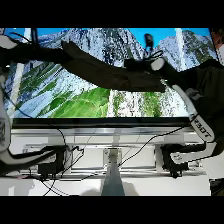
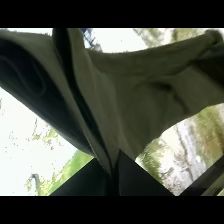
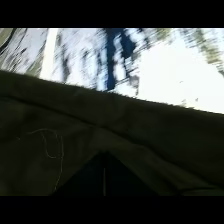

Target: Fold the clothes and pants, and hang the long-sleeved shirts on hangers.

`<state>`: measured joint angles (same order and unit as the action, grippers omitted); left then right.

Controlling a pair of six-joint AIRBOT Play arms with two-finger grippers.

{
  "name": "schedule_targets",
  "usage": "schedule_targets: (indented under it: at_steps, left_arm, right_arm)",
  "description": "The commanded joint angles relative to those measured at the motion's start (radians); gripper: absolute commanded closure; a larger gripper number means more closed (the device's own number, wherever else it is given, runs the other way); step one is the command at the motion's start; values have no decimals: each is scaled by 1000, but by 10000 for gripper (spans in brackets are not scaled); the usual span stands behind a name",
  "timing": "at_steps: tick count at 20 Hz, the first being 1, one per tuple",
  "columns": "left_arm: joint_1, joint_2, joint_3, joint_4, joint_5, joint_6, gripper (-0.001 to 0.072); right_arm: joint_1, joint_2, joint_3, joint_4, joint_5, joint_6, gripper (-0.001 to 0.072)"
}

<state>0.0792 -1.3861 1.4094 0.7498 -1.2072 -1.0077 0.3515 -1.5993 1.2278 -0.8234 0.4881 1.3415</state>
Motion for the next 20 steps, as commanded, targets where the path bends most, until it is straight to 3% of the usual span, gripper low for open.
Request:
schedule_targets:
  at_steps: [1, 8, 13, 15, 20]
  left_arm:
    - [-8, 154, 3, -3, -17, -68, 686]
    - [-13, 194, 2, -3, -17, -71, 686]
    - [-113, 85, 2, -5, -5, -71, 686]
    - [-200, 9, 2, -80, 63, -70, 686]
    - [-497, -230, 2, -448, 429, -47, 686]
  right_arm:
    - [159, -101, 93, 12, 14, 78, 695]
    - [383, -240, 394, -21, 43, 83, 695]
    - [269, -208, 399, -216, 239, 83, 695]
    - [159, -177, 399, -271, 340, 83, 695]
    - [-165, -73, 399, -308, 488, 83, 695]
